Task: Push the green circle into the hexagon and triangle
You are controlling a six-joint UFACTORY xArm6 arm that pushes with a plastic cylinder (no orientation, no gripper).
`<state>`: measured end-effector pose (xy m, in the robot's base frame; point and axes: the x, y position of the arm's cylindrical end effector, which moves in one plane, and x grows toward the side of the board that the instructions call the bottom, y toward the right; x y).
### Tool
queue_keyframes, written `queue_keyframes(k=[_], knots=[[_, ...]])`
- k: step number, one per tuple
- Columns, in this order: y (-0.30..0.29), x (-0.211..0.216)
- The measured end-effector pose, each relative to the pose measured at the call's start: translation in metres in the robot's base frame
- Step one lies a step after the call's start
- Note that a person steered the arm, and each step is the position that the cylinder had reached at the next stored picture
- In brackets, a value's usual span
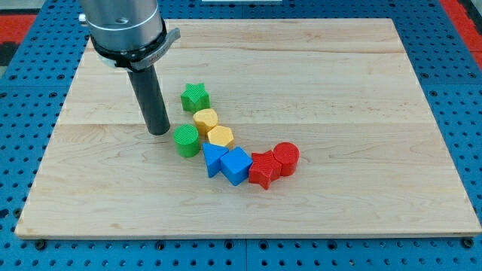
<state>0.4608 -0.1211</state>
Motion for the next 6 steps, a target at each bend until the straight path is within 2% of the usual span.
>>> queue_keyframes(k=[1,2,3,4,5,6], knots=[[0.056,0.023],[0.019,0.020],[-0.058,0.009],[-0.043,-0.065],[0.025,-0.110],[0.058,-0.062]])
